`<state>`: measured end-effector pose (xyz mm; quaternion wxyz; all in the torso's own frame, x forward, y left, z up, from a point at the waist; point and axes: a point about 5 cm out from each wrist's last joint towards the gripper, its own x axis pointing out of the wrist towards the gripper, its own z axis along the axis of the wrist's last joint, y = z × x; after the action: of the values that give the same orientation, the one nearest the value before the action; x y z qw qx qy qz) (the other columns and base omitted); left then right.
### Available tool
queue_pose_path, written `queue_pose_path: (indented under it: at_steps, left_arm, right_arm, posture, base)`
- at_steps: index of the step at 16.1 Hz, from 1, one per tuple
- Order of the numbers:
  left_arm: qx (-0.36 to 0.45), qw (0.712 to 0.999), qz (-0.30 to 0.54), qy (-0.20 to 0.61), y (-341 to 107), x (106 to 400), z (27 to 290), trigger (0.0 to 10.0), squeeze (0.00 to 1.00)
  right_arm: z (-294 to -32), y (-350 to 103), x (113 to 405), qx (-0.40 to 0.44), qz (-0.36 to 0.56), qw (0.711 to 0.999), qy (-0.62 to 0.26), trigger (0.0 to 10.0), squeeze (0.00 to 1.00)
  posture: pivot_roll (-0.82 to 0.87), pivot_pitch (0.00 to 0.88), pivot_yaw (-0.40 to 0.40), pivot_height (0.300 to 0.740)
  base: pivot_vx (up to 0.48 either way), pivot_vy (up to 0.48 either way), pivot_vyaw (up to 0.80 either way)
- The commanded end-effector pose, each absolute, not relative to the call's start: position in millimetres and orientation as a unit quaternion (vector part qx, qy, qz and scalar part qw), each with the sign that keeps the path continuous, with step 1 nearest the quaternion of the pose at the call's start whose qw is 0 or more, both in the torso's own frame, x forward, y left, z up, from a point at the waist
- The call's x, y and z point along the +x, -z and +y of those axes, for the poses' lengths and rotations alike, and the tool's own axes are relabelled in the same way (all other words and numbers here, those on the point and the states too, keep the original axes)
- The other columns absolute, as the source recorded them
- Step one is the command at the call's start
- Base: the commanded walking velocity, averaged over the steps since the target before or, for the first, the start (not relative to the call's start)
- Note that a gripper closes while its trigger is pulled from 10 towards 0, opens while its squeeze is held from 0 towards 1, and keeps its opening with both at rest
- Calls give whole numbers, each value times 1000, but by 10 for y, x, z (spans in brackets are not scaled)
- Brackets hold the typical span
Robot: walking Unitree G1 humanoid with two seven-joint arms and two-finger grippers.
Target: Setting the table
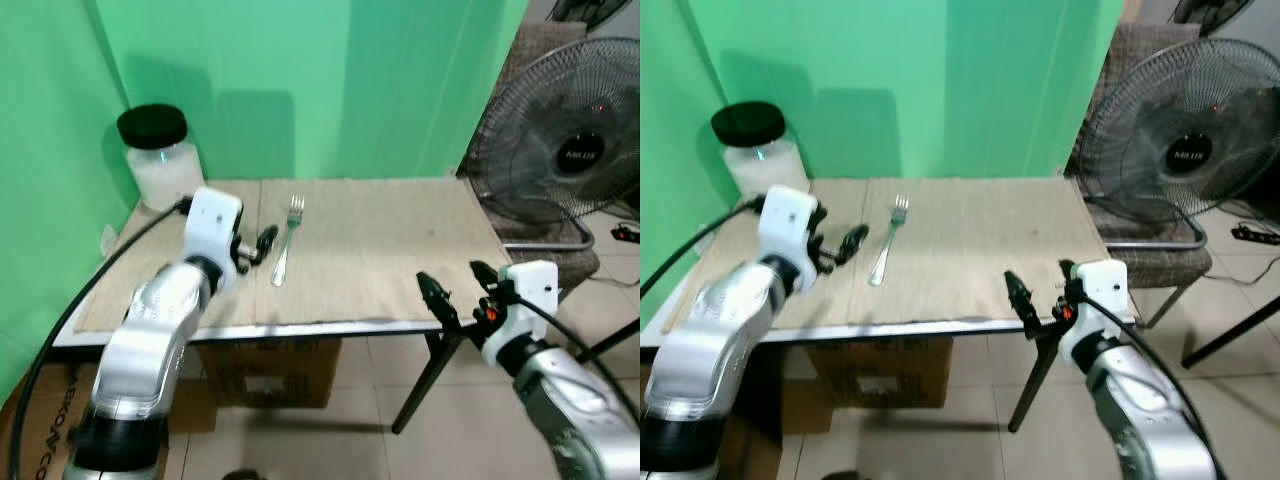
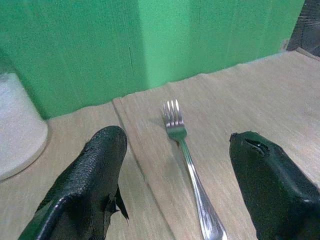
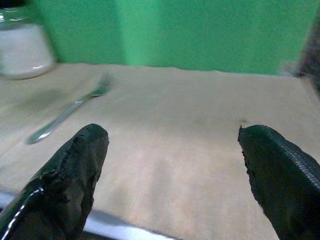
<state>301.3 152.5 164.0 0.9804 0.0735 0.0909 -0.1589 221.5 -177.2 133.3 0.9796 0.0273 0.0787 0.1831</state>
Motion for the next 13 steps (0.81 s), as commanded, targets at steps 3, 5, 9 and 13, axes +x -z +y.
queue_pose_path:
  at_steps: [3,5,9,13]
  left_arm:
    - [50,974,146,164,-1543,3217,1480,10000,1000]
    - [85,962,199,166,-1469,3393,1507,10000,1000]
    - [97,950,219,202,-1441,3650,1328,10000,0]
    - [89,939,250,220,-1385,3793,1142,10000,0]
  right_arm:
    - [-1806,-1381,2120,10,86,960,-268,10000,0]
    - [-1745,-1362,2075,-1,109,934,-339,10000,0]
    - [-1777,-1338,2029,-17,123,921,-368,10000,0]
    - [-1772,-1335,1980,-28,132,914,-384,10000,0]
  posture:
    - [-17,0,-31,740]
    - [-29,0,-25,740]
    - [-60,0,-3,740]
    - [-87,0,12,740]
  base:
    - [0,0,0]
    - [0,0,0]
    - [0,0,0]
    - [0,0,0]
